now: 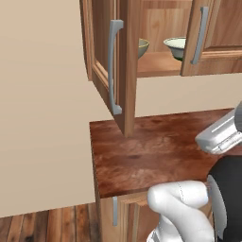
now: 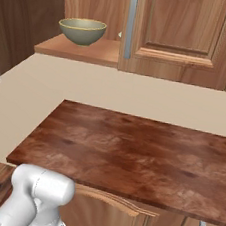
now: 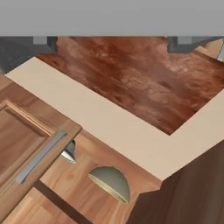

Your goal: Open the cabinet. Pick the bowls from the counter and place them in the cabinet. Then close the cabinet.

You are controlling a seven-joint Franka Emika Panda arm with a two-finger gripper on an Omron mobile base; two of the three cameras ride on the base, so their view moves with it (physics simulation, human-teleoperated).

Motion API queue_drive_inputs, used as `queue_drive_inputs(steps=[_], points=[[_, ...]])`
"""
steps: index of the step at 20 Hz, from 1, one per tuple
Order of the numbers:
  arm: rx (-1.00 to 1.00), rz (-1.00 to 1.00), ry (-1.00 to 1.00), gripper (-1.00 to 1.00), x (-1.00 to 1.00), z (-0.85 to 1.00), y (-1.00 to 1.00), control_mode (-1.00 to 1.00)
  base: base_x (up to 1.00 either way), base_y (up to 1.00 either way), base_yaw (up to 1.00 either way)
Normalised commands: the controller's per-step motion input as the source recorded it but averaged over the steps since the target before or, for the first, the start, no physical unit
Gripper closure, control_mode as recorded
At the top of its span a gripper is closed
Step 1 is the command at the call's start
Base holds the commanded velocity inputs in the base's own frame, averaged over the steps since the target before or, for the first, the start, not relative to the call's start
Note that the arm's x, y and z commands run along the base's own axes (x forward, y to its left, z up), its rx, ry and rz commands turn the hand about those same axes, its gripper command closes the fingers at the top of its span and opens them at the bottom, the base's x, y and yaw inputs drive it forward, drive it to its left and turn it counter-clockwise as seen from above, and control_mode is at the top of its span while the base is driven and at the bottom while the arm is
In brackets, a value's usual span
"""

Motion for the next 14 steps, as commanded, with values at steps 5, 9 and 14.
queue_drive_inputs(steps=[5, 9, 14], points=[[-0.2, -0.1, -0.05, -1.0, 0.01, 0.0, 0.51, -1.0, 0.0, 0.0, 0.0], [-0.29, -0.08, -0.2, -1.0, 0.01, -0.03, 0.48, -1.0, 0.0, 0.0, 0.0], [-0.3, -0.05, -0.28, -1.0, 0.0, -0.01, 0.49, -1.0, 0.0, 0.0, 0.0]])
